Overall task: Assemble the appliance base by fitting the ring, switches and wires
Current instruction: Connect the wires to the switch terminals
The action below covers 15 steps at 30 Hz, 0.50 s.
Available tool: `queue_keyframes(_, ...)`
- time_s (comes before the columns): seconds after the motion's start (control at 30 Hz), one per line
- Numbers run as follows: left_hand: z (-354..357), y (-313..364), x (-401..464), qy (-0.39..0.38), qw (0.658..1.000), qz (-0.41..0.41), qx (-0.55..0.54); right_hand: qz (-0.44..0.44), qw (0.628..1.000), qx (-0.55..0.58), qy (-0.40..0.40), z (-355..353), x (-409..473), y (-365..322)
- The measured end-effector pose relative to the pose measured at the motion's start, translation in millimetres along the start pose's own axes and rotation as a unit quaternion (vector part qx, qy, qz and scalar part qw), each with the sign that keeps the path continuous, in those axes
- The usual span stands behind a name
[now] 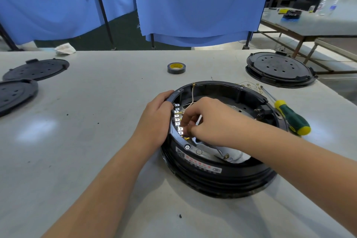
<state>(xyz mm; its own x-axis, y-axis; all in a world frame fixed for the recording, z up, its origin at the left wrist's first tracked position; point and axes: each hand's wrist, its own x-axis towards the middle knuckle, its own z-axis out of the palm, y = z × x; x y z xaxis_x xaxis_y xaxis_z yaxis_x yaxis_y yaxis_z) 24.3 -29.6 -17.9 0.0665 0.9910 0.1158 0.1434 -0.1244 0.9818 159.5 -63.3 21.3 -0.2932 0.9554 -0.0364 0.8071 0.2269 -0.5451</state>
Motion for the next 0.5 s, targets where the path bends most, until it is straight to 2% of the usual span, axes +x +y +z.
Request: queue_keyframes(0.5,1.0,-1.0,0.3,0.009,1.000,-0.010,0.007,-0.002,1.000,-0.009,0.006,1.7,0.7,-2.1)
